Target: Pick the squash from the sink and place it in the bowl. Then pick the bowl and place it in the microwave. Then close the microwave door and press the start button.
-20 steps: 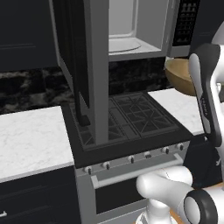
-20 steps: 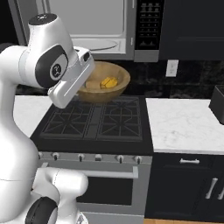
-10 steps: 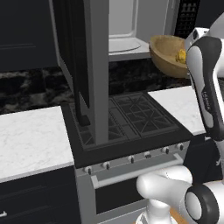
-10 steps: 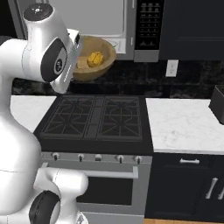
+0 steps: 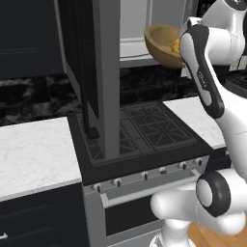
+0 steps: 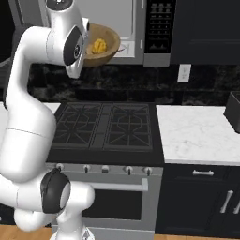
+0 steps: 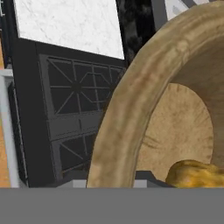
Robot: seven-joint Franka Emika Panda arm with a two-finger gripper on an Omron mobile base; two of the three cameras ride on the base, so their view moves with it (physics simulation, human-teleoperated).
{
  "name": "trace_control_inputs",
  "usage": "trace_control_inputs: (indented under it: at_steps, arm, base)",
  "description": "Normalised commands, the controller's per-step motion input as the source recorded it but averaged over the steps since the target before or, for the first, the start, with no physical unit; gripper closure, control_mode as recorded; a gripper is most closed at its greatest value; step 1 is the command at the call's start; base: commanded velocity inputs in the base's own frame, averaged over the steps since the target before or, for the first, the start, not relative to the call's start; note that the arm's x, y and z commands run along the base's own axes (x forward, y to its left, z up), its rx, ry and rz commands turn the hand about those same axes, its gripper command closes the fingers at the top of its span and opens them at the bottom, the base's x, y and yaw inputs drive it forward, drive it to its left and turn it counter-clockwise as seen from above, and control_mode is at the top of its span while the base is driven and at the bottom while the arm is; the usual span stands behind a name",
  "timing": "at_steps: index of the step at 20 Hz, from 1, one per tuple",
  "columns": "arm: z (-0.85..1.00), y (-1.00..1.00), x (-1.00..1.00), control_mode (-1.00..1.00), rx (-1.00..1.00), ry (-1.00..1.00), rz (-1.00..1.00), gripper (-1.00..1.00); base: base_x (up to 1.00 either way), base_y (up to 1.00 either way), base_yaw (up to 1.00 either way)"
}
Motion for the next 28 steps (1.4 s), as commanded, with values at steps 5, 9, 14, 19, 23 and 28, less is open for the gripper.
trace_control_inputs:
  at_steps: [5, 9, 14, 19, 23, 28]
  arm:
    - [0.0, 0.26, 1.0, -1.0, 0.0, 0.0, 0.03, 1.0]
    - [0.0, 0.49, 1.0, -1.0, -0.01, 0.0, 0.07, 1.0]
    - [0.0, 0.38, 1.0, -1.0, -0.06, 0.0, 0.1, 1.0]
    - [0.0, 0.1, 0.9, -1.0, -0.11, -0.01, 0.11, 1.0]
    - [0.0, 0.13, 0.71, -1.0, -0.14, -0.04, 0.12, 1.0]
    - [-0.03, 0.17, 0.62, -1.0, -0.14, -0.03, 0.13, 1.0]
  base:
    - [0.0, 0.0, 0.0]
    - [0.0, 0.0, 0.0]
    - [0.0, 0.0, 0.0]
    - [0.0, 0.0, 0.0]
    - [0.0, 0.0, 0.0]
    - [0.0, 0.0, 0.0]
